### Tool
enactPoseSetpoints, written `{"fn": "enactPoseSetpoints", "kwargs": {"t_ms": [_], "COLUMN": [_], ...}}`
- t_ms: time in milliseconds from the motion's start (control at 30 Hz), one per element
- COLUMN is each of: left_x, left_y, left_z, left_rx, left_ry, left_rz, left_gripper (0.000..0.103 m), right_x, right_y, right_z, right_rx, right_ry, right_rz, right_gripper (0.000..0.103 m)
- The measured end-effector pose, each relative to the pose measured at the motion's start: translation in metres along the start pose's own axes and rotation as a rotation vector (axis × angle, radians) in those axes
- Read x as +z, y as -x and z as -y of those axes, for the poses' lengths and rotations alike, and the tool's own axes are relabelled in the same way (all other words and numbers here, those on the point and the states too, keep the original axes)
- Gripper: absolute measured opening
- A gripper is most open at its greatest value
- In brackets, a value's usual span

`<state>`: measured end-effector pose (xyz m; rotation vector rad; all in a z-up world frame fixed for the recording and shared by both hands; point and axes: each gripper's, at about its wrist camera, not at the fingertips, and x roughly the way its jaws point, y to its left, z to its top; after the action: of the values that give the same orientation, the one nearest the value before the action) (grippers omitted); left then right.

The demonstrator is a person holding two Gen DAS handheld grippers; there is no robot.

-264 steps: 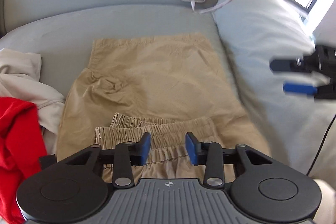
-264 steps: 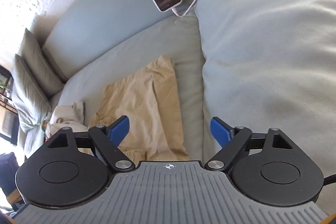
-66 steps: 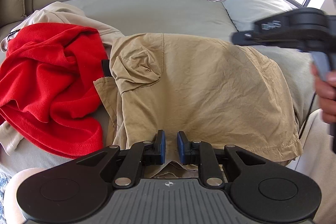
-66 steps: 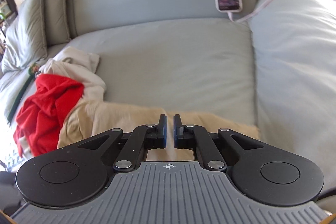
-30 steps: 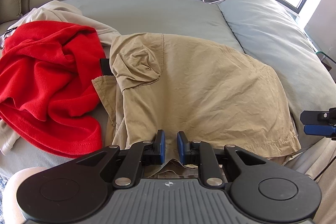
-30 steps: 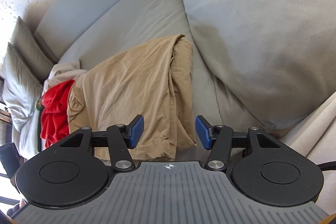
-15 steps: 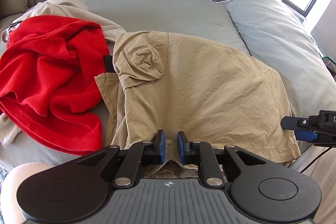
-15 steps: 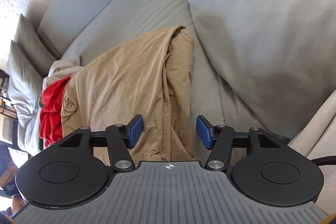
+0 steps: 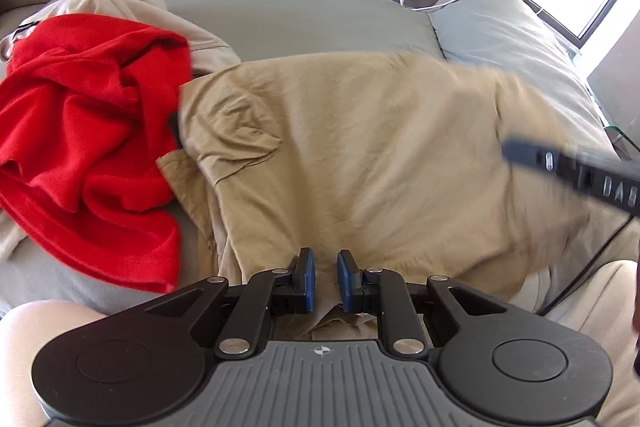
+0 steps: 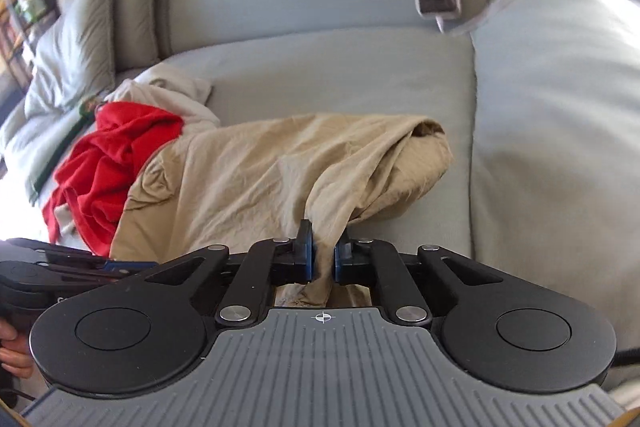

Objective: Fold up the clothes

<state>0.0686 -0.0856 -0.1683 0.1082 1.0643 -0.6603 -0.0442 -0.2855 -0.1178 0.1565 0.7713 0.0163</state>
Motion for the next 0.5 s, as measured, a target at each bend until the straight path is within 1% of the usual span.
{"fn": "enactPoseSetpoints", "kwargs": {"t_ms": [100,167,200,233,267,300,333,367,433,500], "left_x": [0.01,0.016,0.018,0.019,0.019,0.019,0.018,0.017,0.015,0.015], "left_y": [-0.008,-0.015,-0.019,-0.022,-0.024,-0.024,-0.023,-0.023,-0.023,-0.02], "left_z": [0.012,0.017,0.018,0.018,0.017,0.015,0.014,0.012,0.009,0.01], "left_rx": [0.0,0.002,0.005,0.003,-0.003,-0.011,-0.022,-0.033,-0.049,-0.05], "left_ry": [-0.014,-0.008,-0.002,0.004,0.008,0.009,0.01,0.011,0.015,-0.003], "left_rz": [0.002,-0.003,-0.011,-0.015,-0.018,-0.017,-0.014,-0.012,-0.008,-0.006], "left_gripper": [0.018,0.018,0.017,0.017,0.018,0.018,0.018,0.018,0.018,0.018], "right_x": [0.034,0.052,0.057,0.061,0.065,0.068,0.073,0.075,0.07,0.06], "right_y": [-0.002,-0.016,-0.028,-0.044,-0.059,-0.072,-0.081,-0.079,-0.062,-0.039], "right_z": [-0.031,-0.052,-0.061,-0.062,-0.062,-0.056,-0.045,-0.031,-0.001,0.022], "right_rx": [-0.049,-0.088,-0.124,-0.165,-0.205,-0.234,-0.254,-0.24,-0.155,-0.081], "right_ry": [0.276,0.431,0.49,0.509,0.519,0.474,0.379,0.267,0.041,-0.139], "right_rz": [0.067,0.089,0.076,0.027,-0.023,-0.078,-0.135,-0.154,-0.134,-0.111], "right_gripper": [0.009,0.01,0.012,0.019,0.023,0.033,0.039,0.041,0.056,0.066]}}
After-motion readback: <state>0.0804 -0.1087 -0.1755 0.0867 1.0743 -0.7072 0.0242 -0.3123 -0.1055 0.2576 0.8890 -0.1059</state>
